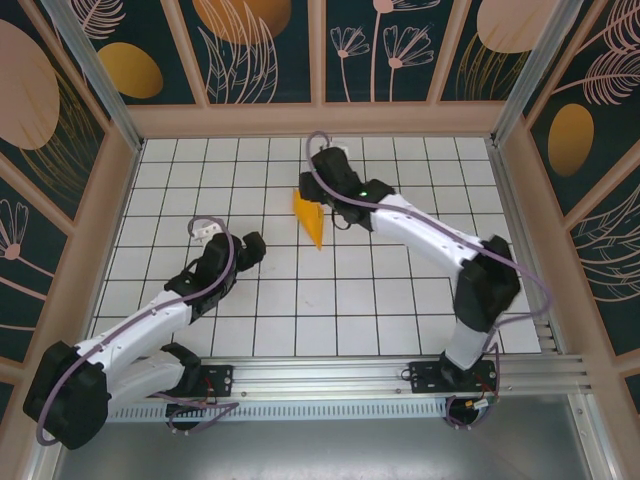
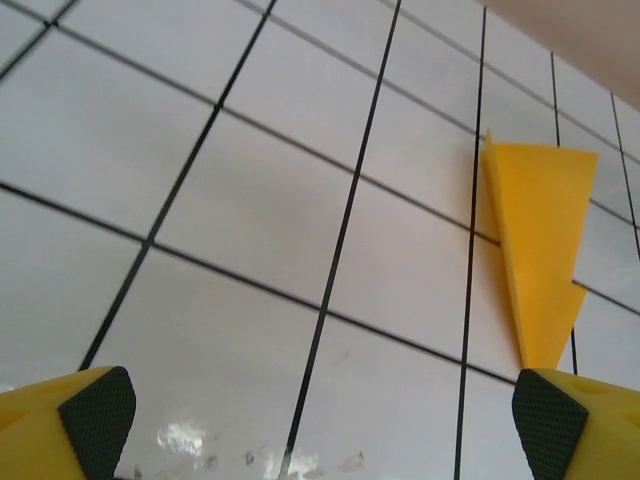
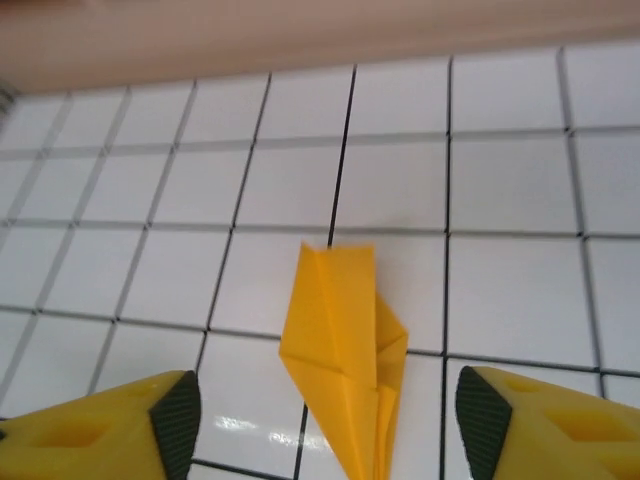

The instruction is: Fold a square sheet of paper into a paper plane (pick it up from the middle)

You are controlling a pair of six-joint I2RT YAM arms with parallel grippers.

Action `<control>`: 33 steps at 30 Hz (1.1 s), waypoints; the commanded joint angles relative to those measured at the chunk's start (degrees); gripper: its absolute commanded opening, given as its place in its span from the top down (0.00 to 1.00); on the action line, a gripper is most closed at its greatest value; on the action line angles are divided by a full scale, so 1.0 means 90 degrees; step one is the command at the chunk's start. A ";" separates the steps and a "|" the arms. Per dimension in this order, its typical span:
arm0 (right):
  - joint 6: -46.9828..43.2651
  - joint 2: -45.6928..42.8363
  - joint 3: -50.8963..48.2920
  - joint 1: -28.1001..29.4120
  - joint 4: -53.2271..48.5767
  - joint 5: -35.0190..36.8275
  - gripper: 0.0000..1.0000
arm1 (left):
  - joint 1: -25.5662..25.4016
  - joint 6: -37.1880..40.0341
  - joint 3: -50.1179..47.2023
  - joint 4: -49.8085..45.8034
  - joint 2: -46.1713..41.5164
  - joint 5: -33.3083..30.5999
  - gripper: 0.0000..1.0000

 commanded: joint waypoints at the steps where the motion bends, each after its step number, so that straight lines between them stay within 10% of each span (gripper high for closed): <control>1: -0.0210 -0.0581 -0.0764 -0.0276 0.0266 0.0781 0.23 | 0.0074 0.0651 0.0353 -0.0167 -0.0146 -0.0782 0.01; 8: -0.0560 -0.2022 -0.2441 -0.1405 0.1081 0.1398 0.02 | 0.0359 0.1754 0.0049 0.1014 -0.0659 -0.1971 0.01; 16: -0.0833 -0.3560 -0.4820 -0.3105 0.2886 0.1486 0.01 | 0.0721 0.3061 -0.0840 0.2607 -0.0953 -0.2725 0.02; 23: -0.0631 -0.4009 -0.6099 -0.4444 0.3820 0.0600 0.01 | 0.1403 0.3655 -0.1265 0.3245 -0.0871 -0.2323 0.01; 33: -0.1413 -0.3064 -0.7024 -0.4721 0.5504 0.0061 0.01 | 0.2616 0.4108 -0.1833 0.5073 0.0236 -0.0971 0.01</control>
